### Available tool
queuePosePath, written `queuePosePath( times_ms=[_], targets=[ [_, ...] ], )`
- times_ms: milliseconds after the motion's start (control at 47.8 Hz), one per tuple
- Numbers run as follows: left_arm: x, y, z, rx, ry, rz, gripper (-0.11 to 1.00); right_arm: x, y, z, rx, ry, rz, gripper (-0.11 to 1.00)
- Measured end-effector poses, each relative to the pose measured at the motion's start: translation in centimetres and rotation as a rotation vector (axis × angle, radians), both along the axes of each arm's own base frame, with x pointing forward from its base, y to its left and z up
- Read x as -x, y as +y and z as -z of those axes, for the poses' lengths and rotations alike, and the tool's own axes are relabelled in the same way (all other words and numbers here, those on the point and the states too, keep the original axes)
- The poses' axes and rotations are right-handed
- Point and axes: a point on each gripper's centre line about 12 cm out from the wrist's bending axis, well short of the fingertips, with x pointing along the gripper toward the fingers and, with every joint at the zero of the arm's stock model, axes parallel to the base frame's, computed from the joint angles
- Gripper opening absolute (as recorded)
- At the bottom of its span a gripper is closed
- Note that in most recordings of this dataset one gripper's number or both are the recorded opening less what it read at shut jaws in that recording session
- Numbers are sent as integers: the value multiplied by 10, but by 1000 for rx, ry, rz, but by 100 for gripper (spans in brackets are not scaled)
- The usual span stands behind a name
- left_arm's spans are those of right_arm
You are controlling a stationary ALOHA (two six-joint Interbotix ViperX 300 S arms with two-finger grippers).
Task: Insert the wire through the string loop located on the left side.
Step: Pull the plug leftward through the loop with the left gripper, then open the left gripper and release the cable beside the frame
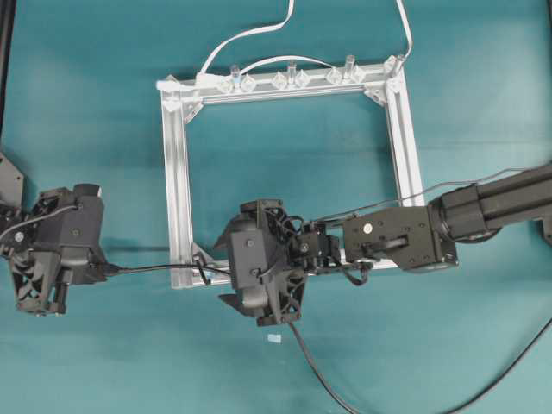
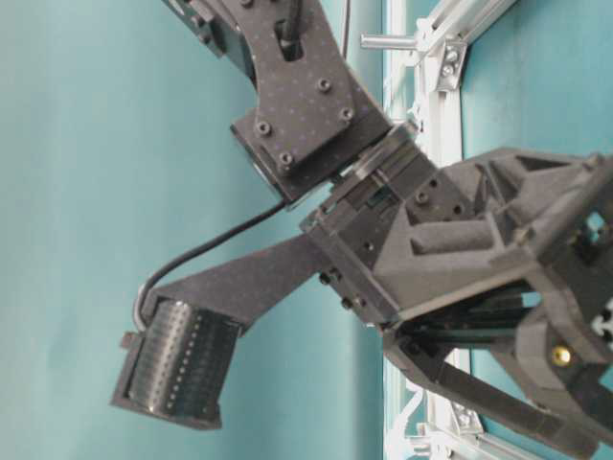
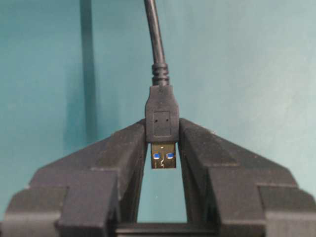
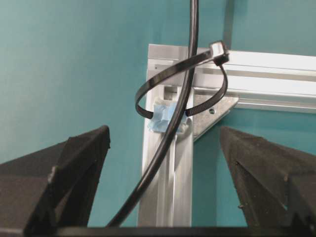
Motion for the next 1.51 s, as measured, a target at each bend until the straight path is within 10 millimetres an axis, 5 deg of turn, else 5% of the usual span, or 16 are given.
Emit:
queuePosePath(
  times_ms=[126,209,984,1298,1508],
  targets=[
    [2,0,1,-8,13,9,71,0,0,0,0,0,0,91],
    [2,-1,2,-11,17,13,84,0,0,0,-1,0,1,91],
    [-11,-5,-12,-46,-75,104,82,-1,-7,-1,-3,-1,17,91],
    [-18,2,-19,-48,-105,77,82,4,-29,-32,-9,-56,58,91],
    [-12,16,-42,-27,-209,26,82,14,-33,-47,-13,-77,66,91]
  ],
)
